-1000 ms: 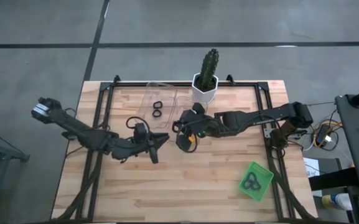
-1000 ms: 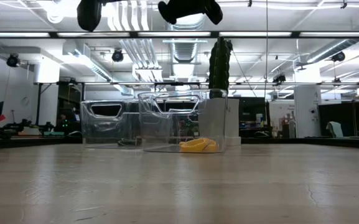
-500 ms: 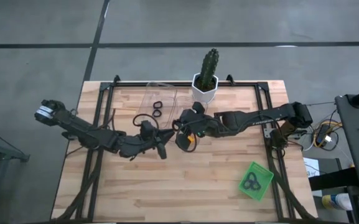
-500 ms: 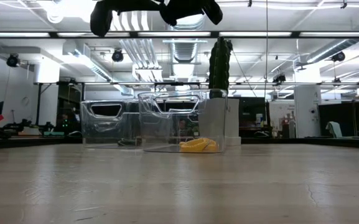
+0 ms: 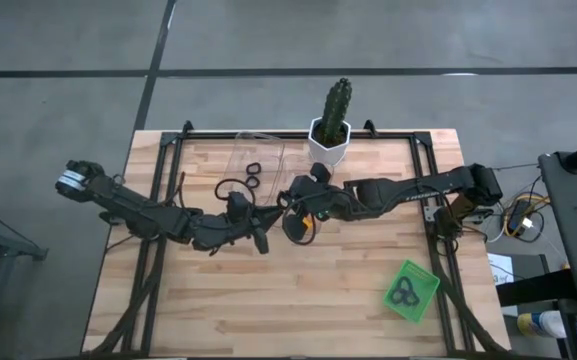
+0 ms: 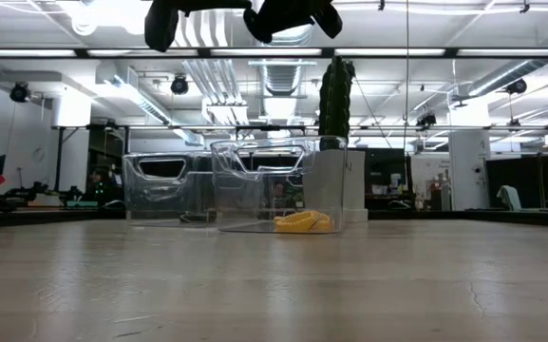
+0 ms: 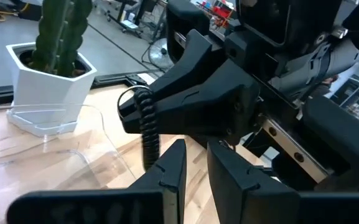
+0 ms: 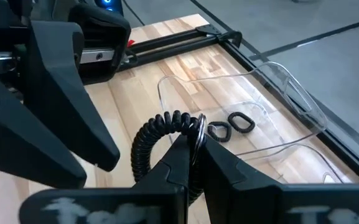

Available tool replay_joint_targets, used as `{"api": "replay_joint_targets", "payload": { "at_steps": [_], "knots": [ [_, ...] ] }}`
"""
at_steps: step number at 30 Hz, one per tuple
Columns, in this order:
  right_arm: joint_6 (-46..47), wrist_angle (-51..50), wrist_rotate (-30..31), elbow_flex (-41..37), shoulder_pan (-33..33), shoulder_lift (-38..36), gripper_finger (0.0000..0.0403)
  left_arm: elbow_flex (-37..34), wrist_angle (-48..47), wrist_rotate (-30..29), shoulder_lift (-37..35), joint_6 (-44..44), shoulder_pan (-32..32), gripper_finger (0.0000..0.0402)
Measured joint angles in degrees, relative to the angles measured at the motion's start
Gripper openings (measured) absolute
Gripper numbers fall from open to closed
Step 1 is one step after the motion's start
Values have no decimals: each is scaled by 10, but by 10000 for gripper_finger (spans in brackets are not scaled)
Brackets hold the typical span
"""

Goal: Sort items
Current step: Put the black keychain into the left transparent bin

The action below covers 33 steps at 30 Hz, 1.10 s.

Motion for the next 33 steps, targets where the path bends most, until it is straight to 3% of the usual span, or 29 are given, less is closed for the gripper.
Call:
{"api": "replay_joint_targets", "payload": {
  "at_steps": [15, 20, 26, 33],
  "knots": [
    [3, 1, 0, 0, 2, 0, 18, -7, -15, 5, 1, -1, 34, 58],
    [4, 1, -1, 0, 2, 0, 18, -7, -16, 47, 1, 11, 47, 56],
    [1, 1, -3, 0, 2, 0, 18, -7, -16, 65, 1, 13, 56, 9],
    [-2, 1, -6, 0, 2, 0, 18, -7, -16, 67, 1, 22, 57, 1]
  ]
}}
